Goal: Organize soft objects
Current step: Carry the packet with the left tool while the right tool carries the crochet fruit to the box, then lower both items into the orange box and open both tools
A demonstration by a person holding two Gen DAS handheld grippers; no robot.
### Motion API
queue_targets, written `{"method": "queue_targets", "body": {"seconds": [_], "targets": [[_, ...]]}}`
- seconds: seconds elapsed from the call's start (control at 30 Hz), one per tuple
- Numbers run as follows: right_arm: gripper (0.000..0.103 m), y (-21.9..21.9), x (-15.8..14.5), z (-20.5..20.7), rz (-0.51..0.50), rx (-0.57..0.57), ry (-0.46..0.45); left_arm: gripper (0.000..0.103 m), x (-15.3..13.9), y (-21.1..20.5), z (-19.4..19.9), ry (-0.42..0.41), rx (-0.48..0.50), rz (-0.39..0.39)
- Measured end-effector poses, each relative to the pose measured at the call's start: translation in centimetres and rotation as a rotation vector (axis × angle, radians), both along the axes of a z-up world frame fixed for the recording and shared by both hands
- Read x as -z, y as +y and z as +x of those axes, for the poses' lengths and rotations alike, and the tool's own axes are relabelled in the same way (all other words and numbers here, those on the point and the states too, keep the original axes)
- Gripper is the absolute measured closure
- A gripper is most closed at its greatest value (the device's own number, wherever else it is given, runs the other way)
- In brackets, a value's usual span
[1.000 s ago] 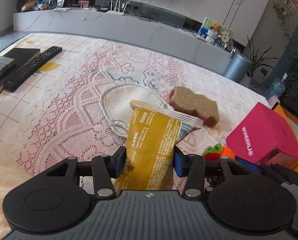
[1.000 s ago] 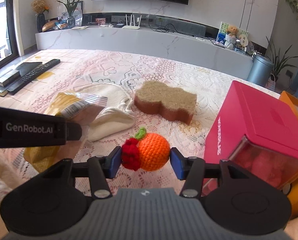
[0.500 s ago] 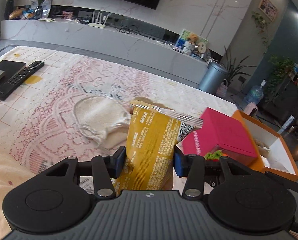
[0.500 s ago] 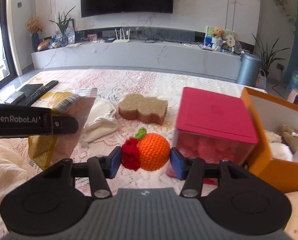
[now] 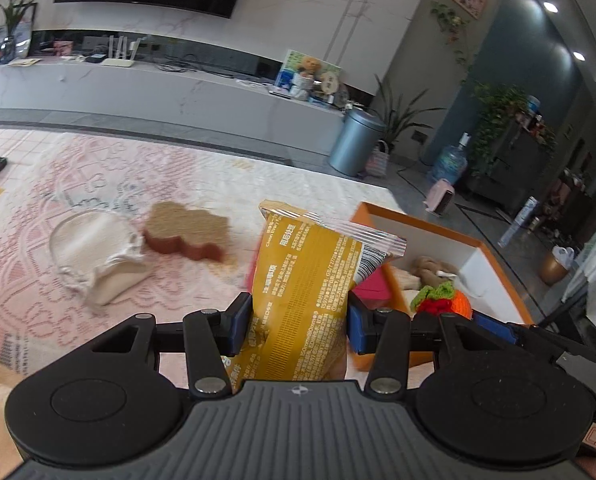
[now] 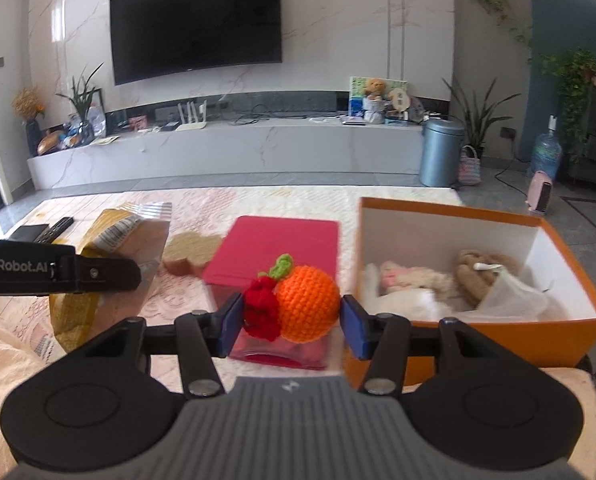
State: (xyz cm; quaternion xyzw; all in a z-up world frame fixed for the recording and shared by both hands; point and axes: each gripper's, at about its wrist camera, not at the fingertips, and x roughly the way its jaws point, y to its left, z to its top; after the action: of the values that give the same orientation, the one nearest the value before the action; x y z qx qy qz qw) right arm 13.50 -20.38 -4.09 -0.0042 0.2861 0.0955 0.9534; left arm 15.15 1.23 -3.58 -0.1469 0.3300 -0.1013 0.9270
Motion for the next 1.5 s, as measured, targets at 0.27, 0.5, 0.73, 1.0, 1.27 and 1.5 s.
{"method": "queue_targets", "body": {"seconds": [0.27,0.5,0.73,1.0,1.27,1.5], "targets": [[0.051,-7.0,-2.7,1.1,0.004,0.053,-0.015,0.048,-1.8,-6.3,2.6,-0.013,0.148,-0.026],[0.051,-12.8,-4.0,3.7,-0.038,0.077,0.03,0.048,-2.3,-12.3,5.7,0.02,0.286,-0.042],[0.051,-17.4,-3.1,6.7,-0.084,0.109,0.118,0.048,-1.4,-18.3,9.7,0.076,0.399,-0.032],[0.051,-20.7,-0.8,11.0,-0.154,0.116,0.207,0.049,1.5,-22.5,13.8,0.17,0.443,-0.01],[0.051,-22.5,3.0,14.8,-0.191,0.129,0.31,0.048,4.1,-25.1,16.1,0.198,0.451,0.04],[0.051,-22.2,5.9,16.3,-0.233,0.097,0.375,0.048,6.1,-26.1,17.2,0.238,0.451,0.084]]}}
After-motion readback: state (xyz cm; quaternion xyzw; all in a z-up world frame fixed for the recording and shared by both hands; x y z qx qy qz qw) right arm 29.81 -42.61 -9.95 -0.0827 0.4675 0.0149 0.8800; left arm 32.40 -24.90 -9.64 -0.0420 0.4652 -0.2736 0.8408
